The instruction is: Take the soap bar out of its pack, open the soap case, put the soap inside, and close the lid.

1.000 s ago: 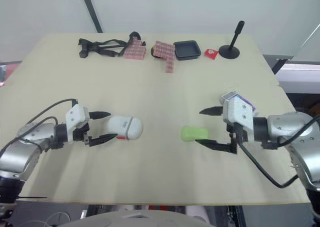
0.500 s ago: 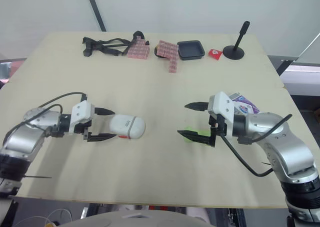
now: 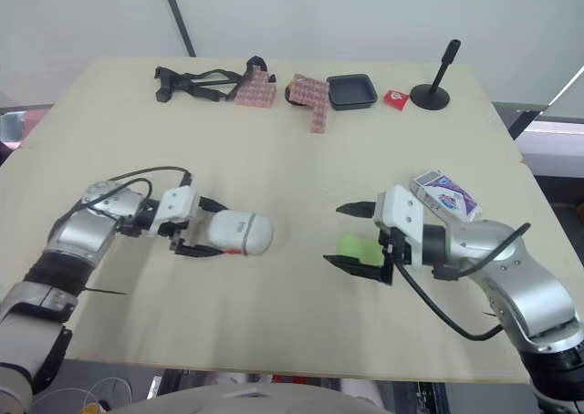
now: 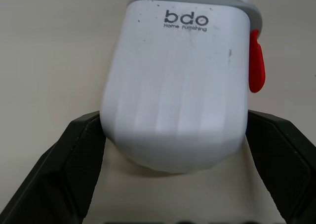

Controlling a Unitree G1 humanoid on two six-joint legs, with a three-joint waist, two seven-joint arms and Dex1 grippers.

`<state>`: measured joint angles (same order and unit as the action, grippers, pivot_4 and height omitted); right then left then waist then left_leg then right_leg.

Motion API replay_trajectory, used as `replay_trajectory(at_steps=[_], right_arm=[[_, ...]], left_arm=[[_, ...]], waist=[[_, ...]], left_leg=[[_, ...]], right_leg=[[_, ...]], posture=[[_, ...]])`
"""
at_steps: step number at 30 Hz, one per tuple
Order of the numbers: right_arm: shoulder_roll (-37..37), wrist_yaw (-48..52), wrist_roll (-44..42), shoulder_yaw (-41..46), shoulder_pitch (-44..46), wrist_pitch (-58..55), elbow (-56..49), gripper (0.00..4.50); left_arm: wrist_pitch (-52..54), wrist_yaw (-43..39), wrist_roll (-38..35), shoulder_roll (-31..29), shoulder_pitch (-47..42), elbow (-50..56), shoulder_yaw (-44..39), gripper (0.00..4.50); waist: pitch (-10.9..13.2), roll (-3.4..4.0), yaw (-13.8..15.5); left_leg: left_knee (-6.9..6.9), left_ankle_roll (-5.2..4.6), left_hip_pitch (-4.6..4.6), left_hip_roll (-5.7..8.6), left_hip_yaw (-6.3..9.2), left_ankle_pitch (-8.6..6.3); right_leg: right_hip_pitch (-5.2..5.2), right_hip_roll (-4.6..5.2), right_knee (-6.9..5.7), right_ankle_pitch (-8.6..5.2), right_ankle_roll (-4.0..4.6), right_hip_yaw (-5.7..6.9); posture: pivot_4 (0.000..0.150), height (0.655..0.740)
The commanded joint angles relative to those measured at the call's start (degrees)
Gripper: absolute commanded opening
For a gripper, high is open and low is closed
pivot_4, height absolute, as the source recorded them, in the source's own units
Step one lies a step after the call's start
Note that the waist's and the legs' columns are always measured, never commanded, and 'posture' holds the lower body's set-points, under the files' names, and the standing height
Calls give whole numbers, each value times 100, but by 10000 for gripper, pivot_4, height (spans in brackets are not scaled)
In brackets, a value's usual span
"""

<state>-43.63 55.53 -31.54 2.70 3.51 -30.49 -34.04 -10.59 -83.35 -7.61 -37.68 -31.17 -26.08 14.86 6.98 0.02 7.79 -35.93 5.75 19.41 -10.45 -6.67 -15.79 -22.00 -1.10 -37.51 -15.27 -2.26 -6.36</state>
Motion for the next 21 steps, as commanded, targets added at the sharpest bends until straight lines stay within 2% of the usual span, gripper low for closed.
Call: replay_trajectory(at_steps=[1, 16, 20, 21], right_arm=[[-96, -57, 61, 96, -68, 141, -194, 44821], [-116, -119, 100, -1, -102, 168, -208, 44821], [-119, -134, 99, -13, -100, 152, -183, 45000], [-117, -149, 80, -10, -98, 124, -183, 45000]], left_arm=[[-166, -103, 35, 61, -169, -47, 3, 45000], [33, -183, -28, 196, -144, 47, -65, 45000], [157, -257, -127, 267, -150, 88, -79, 34775], [174, -226, -120, 283, -152, 100, -91, 34737]], waist=[[0, 0, 2], [0, 0, -1], [0, 0, -2], [0, 0, -1]], left_leg=[[0, 0, 0, 0, 0, 0], [-1, 0, 2, 0, 0, 0], [-1, 0, 2, 0, 0, 0], [-1, 0, 2, 0, 0, 0]], right_leg=[[0, 0, 0, 0, 0, 0], [0, 1, 0, 0, 0, 0], [0, 1, 0, 0, 0, 0], [0, 1, 0, 0, 0, 0]], posture=[[1500, 7400], [1500, 7400], [1500, 7400], [1500, 7400]])
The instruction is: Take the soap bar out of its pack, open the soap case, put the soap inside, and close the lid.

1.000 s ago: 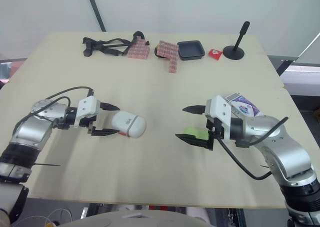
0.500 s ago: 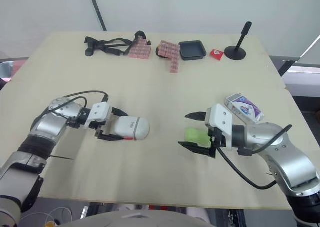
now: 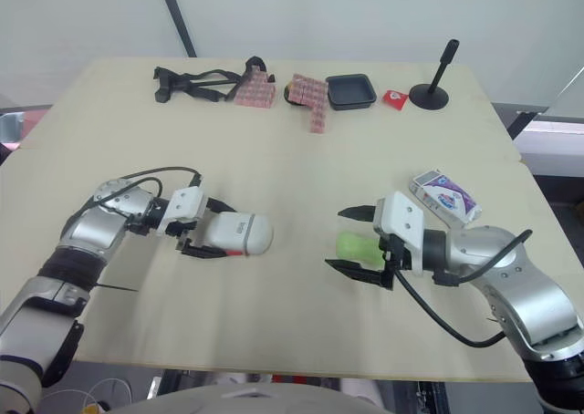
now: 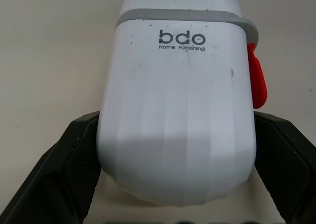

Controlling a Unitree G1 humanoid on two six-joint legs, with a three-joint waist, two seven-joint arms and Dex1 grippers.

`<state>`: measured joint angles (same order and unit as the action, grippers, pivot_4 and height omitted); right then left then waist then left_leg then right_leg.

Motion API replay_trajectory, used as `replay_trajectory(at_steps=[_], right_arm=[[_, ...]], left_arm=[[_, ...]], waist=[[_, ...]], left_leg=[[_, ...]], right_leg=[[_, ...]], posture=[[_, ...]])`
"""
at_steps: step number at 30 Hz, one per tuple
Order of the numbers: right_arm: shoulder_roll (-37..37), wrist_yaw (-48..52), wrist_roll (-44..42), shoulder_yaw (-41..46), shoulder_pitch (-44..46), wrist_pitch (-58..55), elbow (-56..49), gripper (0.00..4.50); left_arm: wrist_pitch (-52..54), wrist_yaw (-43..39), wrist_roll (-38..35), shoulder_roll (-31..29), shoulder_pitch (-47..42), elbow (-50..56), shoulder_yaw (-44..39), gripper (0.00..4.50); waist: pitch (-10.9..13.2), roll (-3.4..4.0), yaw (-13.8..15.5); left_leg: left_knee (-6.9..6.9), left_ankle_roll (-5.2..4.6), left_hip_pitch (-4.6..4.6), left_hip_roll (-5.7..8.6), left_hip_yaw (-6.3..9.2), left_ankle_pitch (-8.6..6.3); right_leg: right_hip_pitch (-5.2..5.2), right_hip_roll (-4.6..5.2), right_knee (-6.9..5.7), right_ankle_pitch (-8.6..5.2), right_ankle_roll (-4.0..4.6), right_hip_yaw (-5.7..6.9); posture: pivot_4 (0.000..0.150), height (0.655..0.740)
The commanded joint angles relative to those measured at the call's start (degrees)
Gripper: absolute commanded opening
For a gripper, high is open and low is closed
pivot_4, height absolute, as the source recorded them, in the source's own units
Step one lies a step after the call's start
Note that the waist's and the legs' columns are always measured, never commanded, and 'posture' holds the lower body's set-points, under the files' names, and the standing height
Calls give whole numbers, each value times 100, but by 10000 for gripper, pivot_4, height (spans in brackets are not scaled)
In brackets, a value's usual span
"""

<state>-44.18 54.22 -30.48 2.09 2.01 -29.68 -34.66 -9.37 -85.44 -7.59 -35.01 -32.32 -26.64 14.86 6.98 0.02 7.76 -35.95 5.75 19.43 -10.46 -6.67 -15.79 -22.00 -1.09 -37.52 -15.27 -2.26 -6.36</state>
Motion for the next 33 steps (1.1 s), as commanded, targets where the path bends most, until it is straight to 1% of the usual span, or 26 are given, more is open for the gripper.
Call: replay_trajectory(at_steps=[1, 4, 6, 8, 10, 14, 15, 16, 18, 19, 20, 21, 24, 26, 33], right_arm=[[-58, -38, -65, 53, 64, -15, -117, 45000], [-106, -48, -182, 39, 94, -264, -107, 45000], [-125, -163, -424, 61, 231, -761, -53, 45000], [-18, -481, -924, 175, 555, -1509, 43, 45000], [184, -988, -1804, 410, 1006, -2527, 203, 45000], [521, -2018, -3430, 824, 1698, -4115, 745, 45000], [576, -2353, -3936, 884, 1847, -4497, 988, 45000], [546, -2959, -4856, 747, 1964, -4718, 1439, 45000], [452, -4134, -6417, 342, 2048, -4692, 2069, 45000], [354, -4756, -7273, 19, 2018, -4387, 2263, 45000], [304, -5117, -7803, -200, 1999, -4201, 2372, 45000], [340, -5343, -8107, -375, 1987, -4108, 2471, 45000], [501, -5604, -8252, -652, 1956, -4061, 2603, 45000], [790, -5722, -8252, -686, 1898, -4021, 2766, 45000], [1659, -6230, -8252, -803, 2001, -3979, 3001, 45000]], left_arm=[[37, 16, -99, 23, -30, 167, -95, 34737], [30, 76, -71, -3, 24, 220, -125, 34737], [60, 145, -90, -62, 92, 309, -187, 34737], [134, 184, -177, -158, 195, 477, -299, 34737], [181, 268, -273, -265, 340, 719, -447, 34737], [334, 293, -461, -564, 737, 1298, -653, 34737], [383, 308, -512, -632, 856, 1462, -698, 34737], [455, 337, -590, -715, 1025, 1691, -773, 34737], [640, 395, -737, -820, 1288, 2073, -869, 34737], [757, 439, -811, -841, 1390, 2241, -907, 34737], [839, 492, -855, -838, 1452, 2358, -929, 34737], [900, 552, -880, -834, 1510, 2479, -945, 34737], [1098, 698, -968, -821, 1619, 2797, -988, 34737], [1221, 773, -1032, -845, 1703, 3020, -1011, 34737], [1478, 992, -1125, -793, 1889, 3559, -951, 34737]], waist=[[0, 0, 3], [0, 0, 1], [0, 0, -7], [1, -1, -38], [1, -1, -43], [1, 0, -22], [1, 0, 1], [1, 1, 31], [1, 2, 93], [2, 4, 120], [5, 9, 160], [6, 12, 183], [6, 11, 184], [2, 4, 148], [3, 1, 22]], left_leg=[[0, 0, 0, 0, 0, 0], [-1, 0, 1, 0, 0, 0], [-1, 0, 1, 0, 0, 0], [-1, 0, -1, 0, 0, 0], [0, 0, -2, 0, 0, 0], [2, 2, -2, 0, -1, 0], [3, 2, -2, 1, -1, 0], [4, 3, -2, 1, -1, -1], [6, 5, -6, 1, 0, -2], [7, 5, -23, 1, 0, -2], [8, 5, -32, 1, 0, -2], [7, 5, -35, 0, 0, -1], [5, 8, -25, 0, 0, 3], [4, 9, 2, 1, 0, 3], [5, 11, 14, 0, 1, 3]], right_leg=[[0, 0, 0, 0, 0, 0], [0, 0, 0, 0, 0, 0], [0, -1, 0, 0, 0, 0], [1, -2, -1, 0, 0, -2], [0, -3, -3, 0, 0, -2], [1, -11, 1, 0, 0, -5], [1, -25, 4, 0, 0, -3], [3, -27, 7, 0, 0, -3], [7, -30, 14, 0, 0, 1], [7, -31, 15, 0, 0, 1], [6, -31, 12, 0, 0, 3], [3, -29, 10, 0, 0, 5], [-7, -20, 0, 0, 0, 10], [-6, -11, -1, 0, 0, 9], [-11, -3, 3, 0, 0, 12]], posture=[[1500, 7400], [1500, 7400], [1500, 7400], [1500, 7400], [1500, 7400], [1500, 7400], [1500, 7400], [1500, 7400], [1500, 7400], [1500, 7400], [1500, 7400], [1500, 7400], [1500, 7400], [1500, 7400], [1500, 7400]])
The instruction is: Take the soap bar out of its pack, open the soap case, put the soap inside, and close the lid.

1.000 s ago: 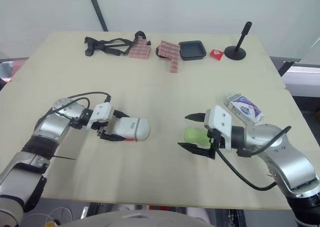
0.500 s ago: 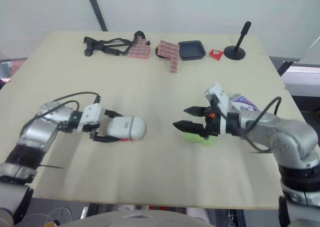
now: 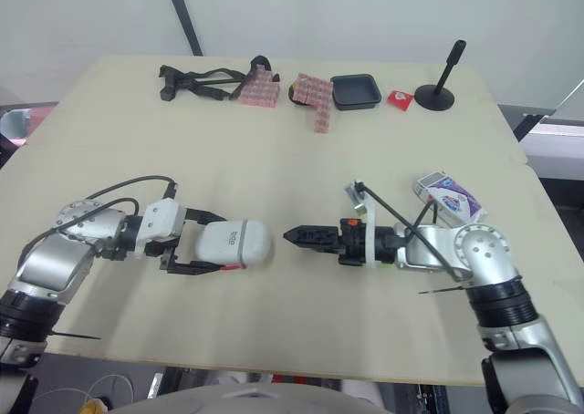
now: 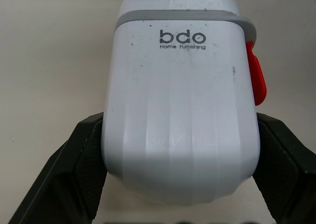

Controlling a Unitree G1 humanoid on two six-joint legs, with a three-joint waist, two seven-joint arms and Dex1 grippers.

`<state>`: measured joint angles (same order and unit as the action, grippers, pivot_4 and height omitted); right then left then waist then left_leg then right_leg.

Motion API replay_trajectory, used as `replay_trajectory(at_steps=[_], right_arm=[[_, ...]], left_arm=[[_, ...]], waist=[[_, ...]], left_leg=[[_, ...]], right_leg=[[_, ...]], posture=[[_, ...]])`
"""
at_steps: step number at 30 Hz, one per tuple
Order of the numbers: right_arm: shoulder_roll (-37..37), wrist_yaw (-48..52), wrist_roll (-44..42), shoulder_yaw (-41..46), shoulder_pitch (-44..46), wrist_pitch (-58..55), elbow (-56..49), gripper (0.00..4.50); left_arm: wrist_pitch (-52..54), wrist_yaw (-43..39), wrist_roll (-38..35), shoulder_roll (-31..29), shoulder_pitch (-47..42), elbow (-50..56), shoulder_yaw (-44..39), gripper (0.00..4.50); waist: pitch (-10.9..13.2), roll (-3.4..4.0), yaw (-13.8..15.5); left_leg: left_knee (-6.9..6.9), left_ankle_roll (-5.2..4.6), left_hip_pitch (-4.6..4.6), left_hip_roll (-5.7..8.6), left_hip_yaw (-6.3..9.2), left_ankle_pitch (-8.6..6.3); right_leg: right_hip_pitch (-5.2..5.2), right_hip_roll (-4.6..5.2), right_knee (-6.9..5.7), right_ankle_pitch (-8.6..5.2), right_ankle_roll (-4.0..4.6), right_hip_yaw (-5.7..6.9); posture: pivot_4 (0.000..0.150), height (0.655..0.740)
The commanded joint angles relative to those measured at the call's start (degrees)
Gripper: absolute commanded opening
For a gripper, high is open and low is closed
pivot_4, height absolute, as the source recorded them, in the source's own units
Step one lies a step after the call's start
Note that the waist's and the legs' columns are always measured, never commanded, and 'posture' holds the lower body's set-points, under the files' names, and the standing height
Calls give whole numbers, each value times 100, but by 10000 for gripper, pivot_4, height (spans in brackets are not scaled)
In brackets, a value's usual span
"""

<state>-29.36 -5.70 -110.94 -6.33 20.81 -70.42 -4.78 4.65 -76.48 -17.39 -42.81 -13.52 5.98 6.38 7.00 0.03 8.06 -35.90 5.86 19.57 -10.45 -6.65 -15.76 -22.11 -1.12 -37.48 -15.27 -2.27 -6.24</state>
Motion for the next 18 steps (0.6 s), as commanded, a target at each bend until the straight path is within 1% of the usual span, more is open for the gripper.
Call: replay_trajectory(at_steps=[1, 5, 8, 14, 17, 18], right_arm=[[258, -324, -206, 34, 140, 97, 55, 45000], [521, -602, -206, 43, 218, 60, 214, 45000], [570, -738, -206, 27, 326, 10, 315, 45000], [707, -761, -206, 53, 578, -213, 638, 45000], [759, -720, -206, 59, 543, -273, 607, 36795], [778, -715, -206, 71, 529, -270, 594, 33283]], left_arm=[[99, 126, -141, 16, -5, 321, -71, 34737], [192, 221, -130, 148, -136, 372, 66, 34737], [241, 261, -122, 240, -233, 361, 148, 34737], [417, 358, -130, 367, -414, 517, 295, 34737], [486, 372, -154, 351, -446, 568, 298, 34737], [512, 373, -157, 348, -455, 581, 296, 34737]], waist=[[0, -1, -17], [0, -1, -29], [0, -1, -30], [0, -1, -37], [0, -1, -29], [0, -1, -29]], left_leg=[[0, 0, 0, 0, 0, 0], [0, 0, -1, 1, 0, 0], [0, 0, 0, 1, 0, 0], [0, 0, 0, 2, 0, 0], [0, 0, 3, 2, 0, 0], [0, 0, 3, 2, 0, 0]], right_leg=[[-1, 0, 0, 0, 0, 1], [-1, 3, -1, 0, 0, 3], [-2, 2, -2, 0, 0, 3], [-2, -1, -4, 0, 0, 3], [-2, -16, -1, 0, 0, 4], [-2, -18, 0, 0, 0, 4]], posture=[[1500, 7400], [1500, 7400], [1500, 7400], [1500, 7400], [1500, 7400], [1500, 7400]])
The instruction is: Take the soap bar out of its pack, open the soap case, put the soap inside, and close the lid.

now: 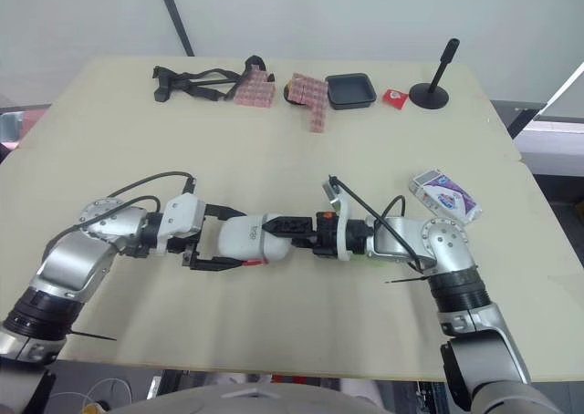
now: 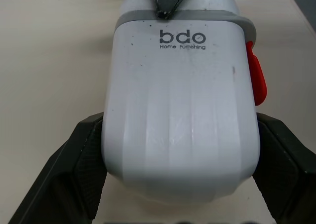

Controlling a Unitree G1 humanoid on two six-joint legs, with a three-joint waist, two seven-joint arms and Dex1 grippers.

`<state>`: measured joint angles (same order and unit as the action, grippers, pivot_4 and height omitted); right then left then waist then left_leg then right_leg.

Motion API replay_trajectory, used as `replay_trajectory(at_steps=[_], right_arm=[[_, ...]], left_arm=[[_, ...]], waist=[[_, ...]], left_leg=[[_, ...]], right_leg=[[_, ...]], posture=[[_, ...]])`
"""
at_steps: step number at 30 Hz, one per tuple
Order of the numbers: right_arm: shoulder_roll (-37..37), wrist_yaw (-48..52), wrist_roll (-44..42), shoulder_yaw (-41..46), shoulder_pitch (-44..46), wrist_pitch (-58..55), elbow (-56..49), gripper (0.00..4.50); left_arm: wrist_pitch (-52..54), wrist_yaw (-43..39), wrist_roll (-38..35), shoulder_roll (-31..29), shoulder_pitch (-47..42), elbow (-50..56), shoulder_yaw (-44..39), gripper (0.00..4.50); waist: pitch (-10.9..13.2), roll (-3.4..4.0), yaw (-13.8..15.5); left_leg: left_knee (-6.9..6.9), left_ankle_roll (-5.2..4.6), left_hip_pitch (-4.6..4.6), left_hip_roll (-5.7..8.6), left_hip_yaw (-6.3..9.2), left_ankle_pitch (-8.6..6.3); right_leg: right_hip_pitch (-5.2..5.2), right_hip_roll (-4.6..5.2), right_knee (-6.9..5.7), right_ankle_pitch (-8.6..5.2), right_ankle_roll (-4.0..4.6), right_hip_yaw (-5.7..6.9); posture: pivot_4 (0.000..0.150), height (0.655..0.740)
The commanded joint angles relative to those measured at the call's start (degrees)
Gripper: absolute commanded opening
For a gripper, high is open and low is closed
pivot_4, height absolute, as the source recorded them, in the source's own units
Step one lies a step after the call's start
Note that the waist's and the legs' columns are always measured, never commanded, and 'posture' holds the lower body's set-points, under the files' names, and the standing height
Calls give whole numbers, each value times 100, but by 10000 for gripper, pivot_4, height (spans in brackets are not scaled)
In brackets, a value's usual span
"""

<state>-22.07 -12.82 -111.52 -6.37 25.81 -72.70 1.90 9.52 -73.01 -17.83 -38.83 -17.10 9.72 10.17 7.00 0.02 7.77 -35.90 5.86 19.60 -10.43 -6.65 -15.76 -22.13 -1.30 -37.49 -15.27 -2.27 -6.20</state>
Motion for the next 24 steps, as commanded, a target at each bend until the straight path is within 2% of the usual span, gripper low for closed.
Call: replay_trajectory(at_steps=[1, 4, 11, 19, 24], right_arm=[[67, -15, -148, 92, 6, -24, -91, 30314], [108, 33, -148, 153, -59, -24, -127, 21158], [51, 377, -148, 314, -353, -178, -166, 21100], [-759, 1433, -148, 340, -599, -557, -197, 21098], [-1041, 1535, -148, 219, -579, -556, -34, 21098]], left_arm=[[51, 36, -112, -49, -107, 220, -86, 34737], [89, 52, -108, -50, -113, 236, -99, 34737], [-14, 68, -56, -105, 2, 151, -136, 34737], [-135, 164, -74, -165, 252, 308, -157, 34737], [-253, 232, -73, -209, 364, 273, -154, 34737]], waist=[[0, 0, 0], [0, 0, 3], [0, 0, 2], [0, 0, 18], [0, 0, -3]], left_leg=[[0, 0, 0, 0, 0, 0], [-1, 0, -1, 0, 0, 0], [0, 0, -1, 0, 0, 0], [-1, 0, 0, 1, 1, 0], [-2, 0, -2, 0, 0, 0]], right_leg=[[0, 0, 0, 0, 0, 0], [0, 7, -2, 0, 0, 3], [0, 10, -2, 0, 0, 5], [0, 11, 0, 0, 0, 7], [0, 11, -3, 0, 0, 4]], posture=[[1500, 7400], [1500, 7400], [1500, 7400], [1500, 7400], [1500, 7400]])
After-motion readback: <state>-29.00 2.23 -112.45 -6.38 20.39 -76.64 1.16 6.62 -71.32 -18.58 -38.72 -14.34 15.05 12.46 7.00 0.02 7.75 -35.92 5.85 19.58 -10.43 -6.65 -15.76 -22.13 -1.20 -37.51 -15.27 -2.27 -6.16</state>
